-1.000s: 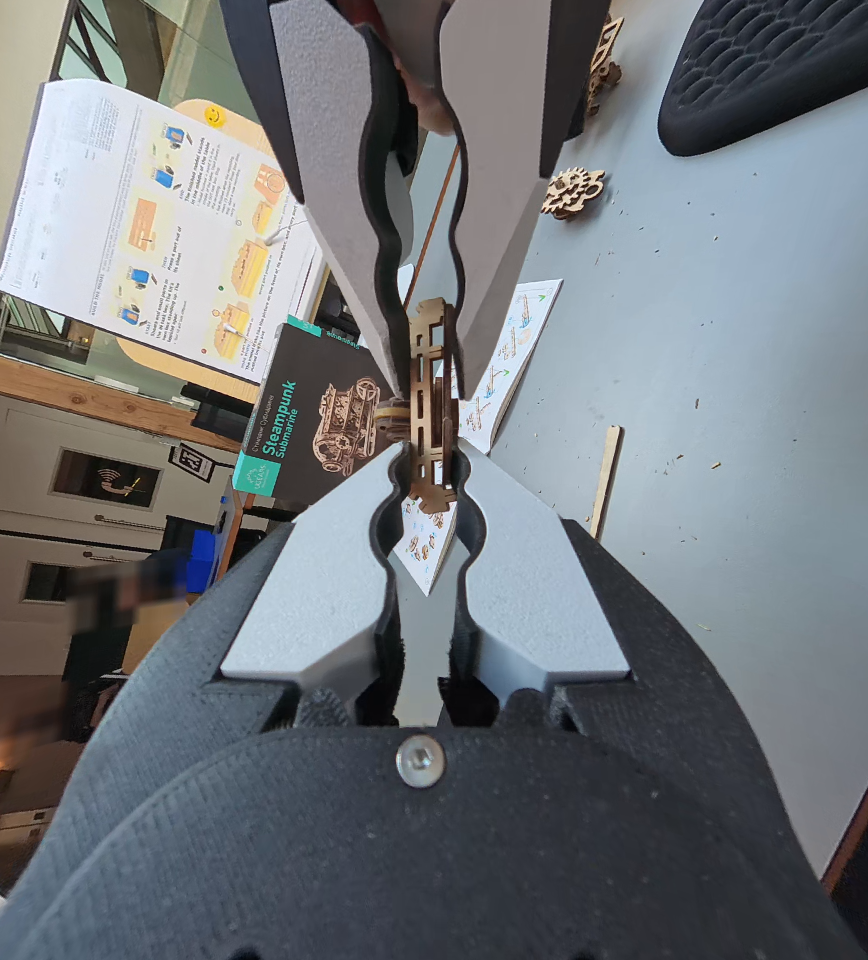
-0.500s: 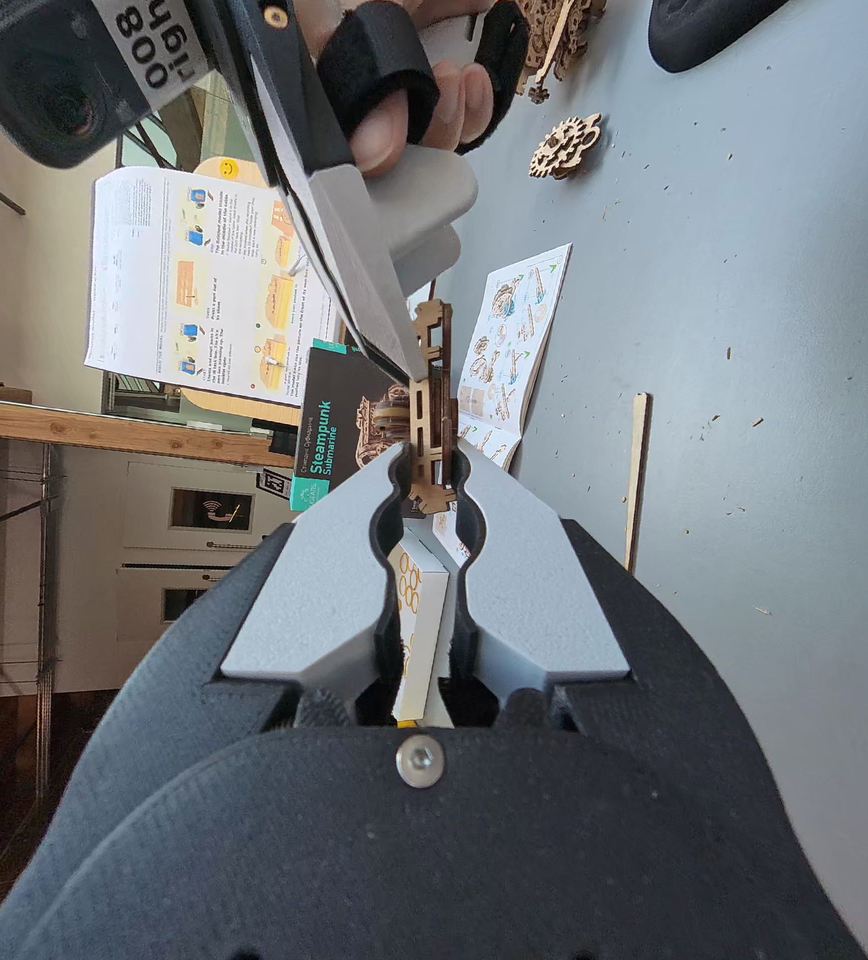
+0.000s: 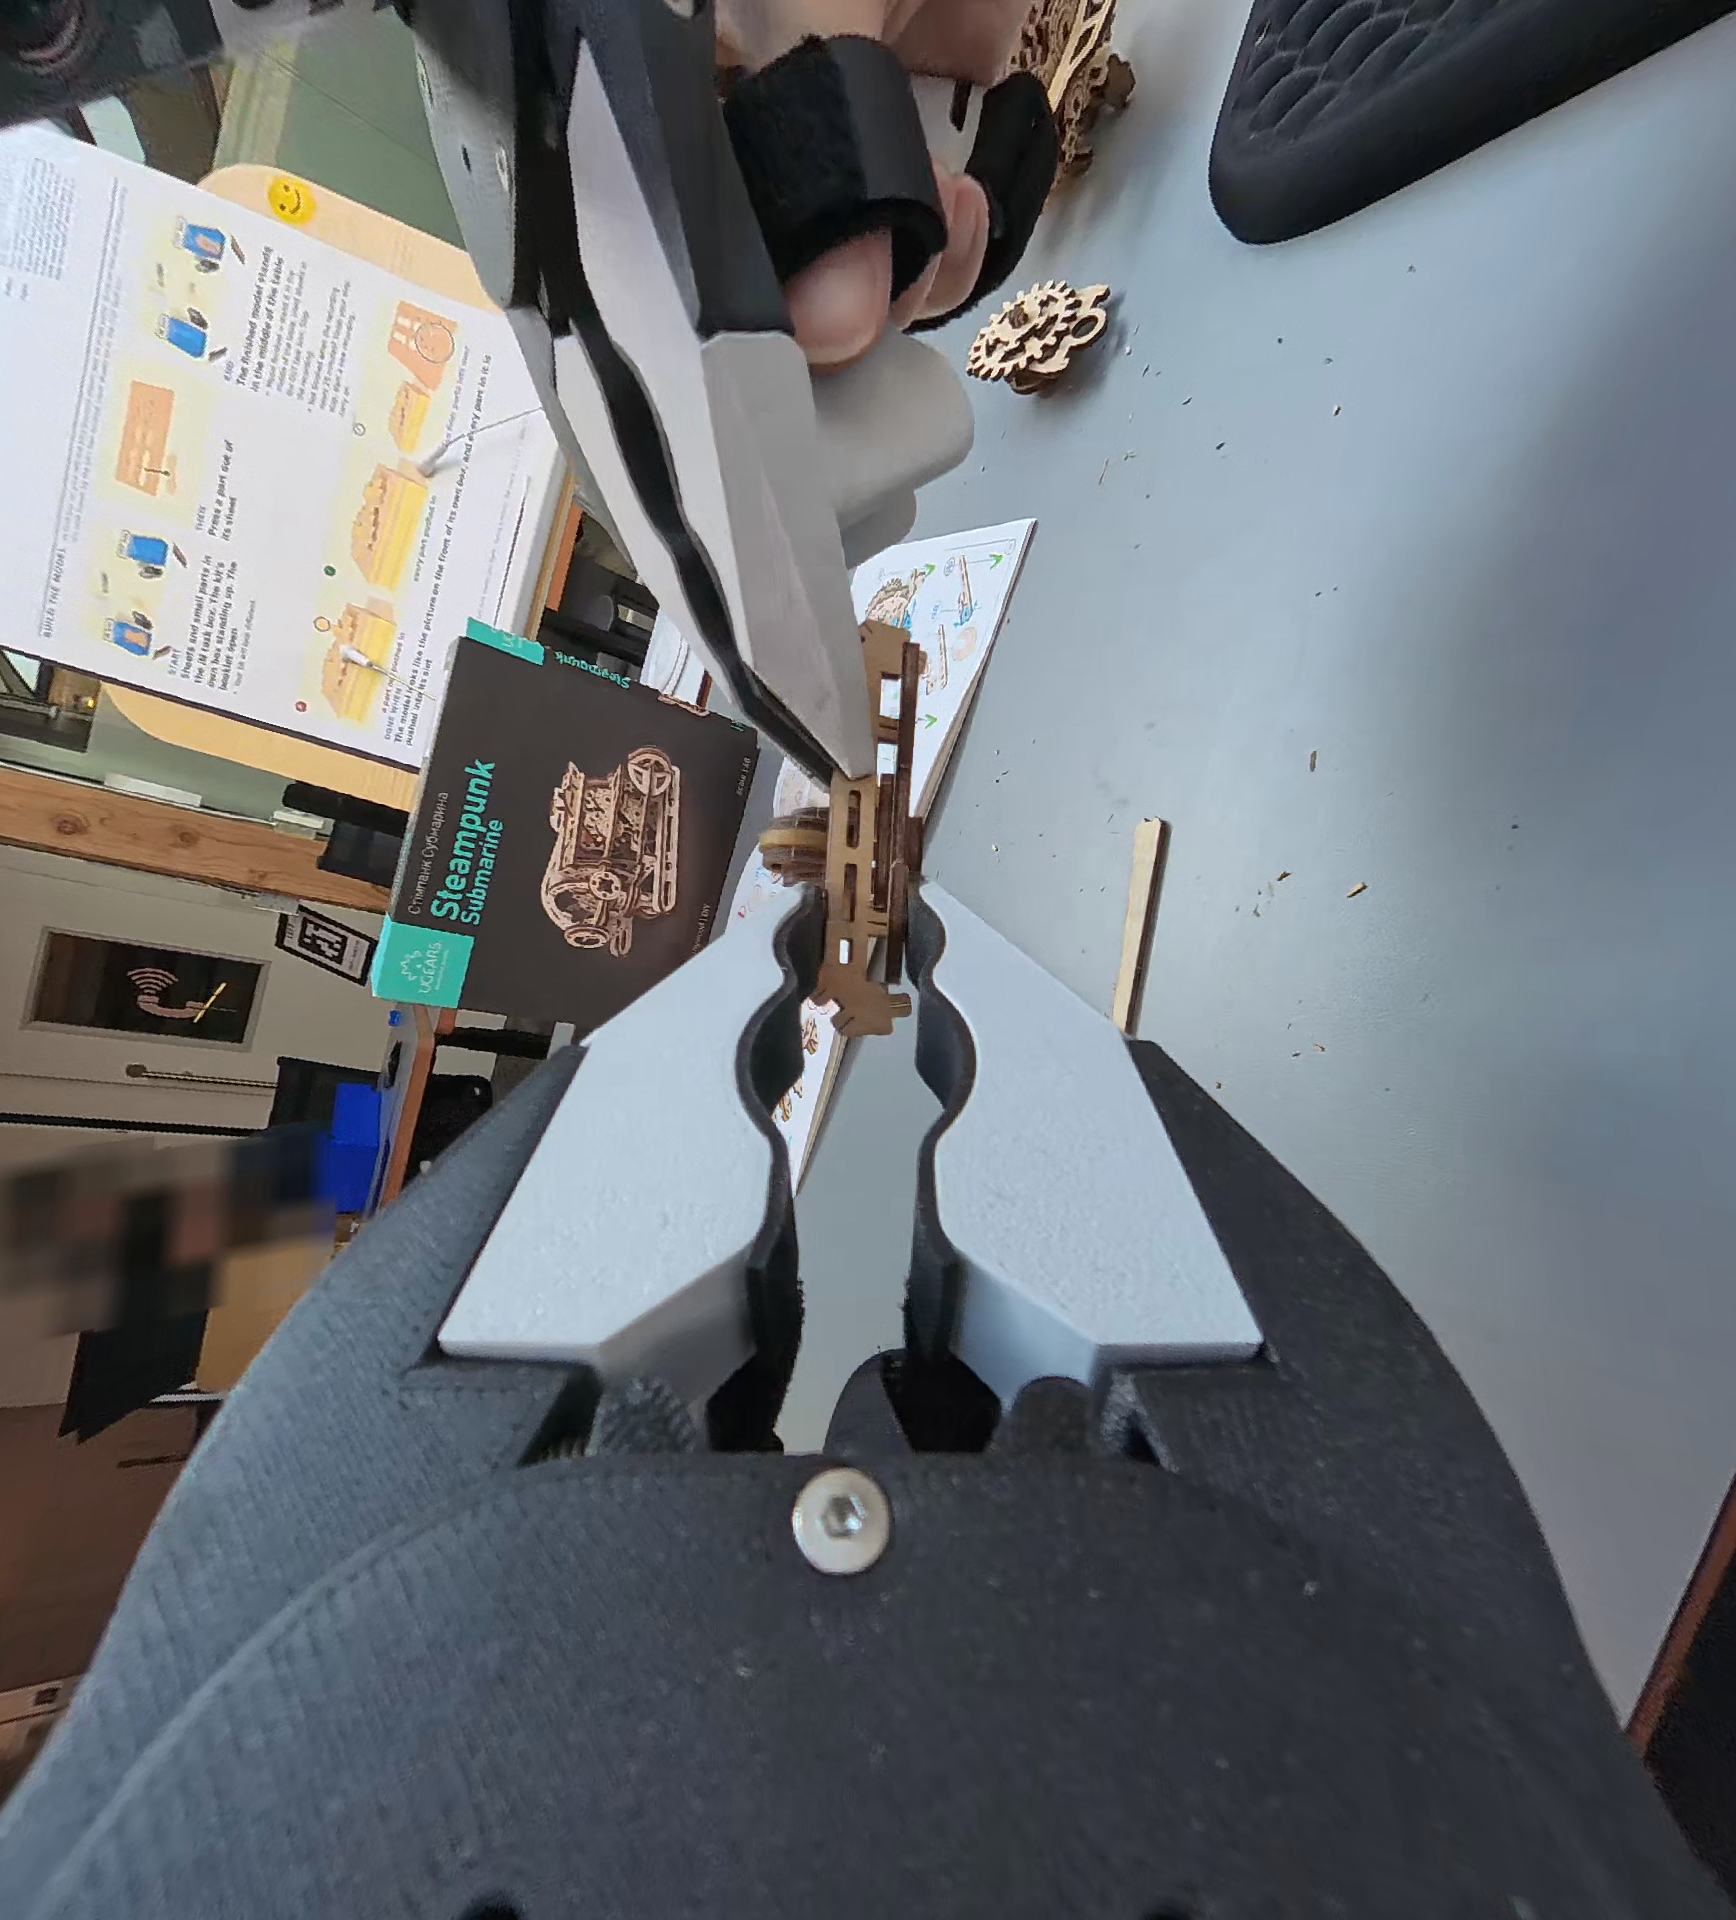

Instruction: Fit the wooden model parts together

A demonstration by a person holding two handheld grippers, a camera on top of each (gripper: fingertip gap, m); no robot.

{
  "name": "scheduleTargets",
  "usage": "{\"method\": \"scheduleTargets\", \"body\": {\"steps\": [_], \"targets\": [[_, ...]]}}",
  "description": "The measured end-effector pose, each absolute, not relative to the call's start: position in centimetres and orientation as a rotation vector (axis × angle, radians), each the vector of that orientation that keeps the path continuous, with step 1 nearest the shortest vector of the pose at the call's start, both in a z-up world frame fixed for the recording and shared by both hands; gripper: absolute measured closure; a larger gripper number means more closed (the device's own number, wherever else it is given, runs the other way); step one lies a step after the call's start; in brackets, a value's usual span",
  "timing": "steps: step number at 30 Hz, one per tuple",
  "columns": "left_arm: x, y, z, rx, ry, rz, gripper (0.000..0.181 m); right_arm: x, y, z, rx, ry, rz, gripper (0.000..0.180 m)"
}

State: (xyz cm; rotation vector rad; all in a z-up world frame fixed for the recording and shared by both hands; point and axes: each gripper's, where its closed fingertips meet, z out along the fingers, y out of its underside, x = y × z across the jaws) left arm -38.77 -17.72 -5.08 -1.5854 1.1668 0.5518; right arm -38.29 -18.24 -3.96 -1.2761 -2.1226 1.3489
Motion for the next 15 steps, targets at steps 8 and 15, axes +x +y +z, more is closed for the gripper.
{"method": "scheduleTargets", "body": {"steps": [8,15], "targets": [[-38.65,-18.01,-5.0,-1.589,1.158,0.523,0.168,-38.2,-18.53,-3.82,-1.335,-2.112,1.399,0.179],[-38.63,-17.88,-5.03,-1.604,1.167,0.517,0.169,-38.18,-18.36,-3.81,-1.381,-2.091,1.473,0.179]]}}
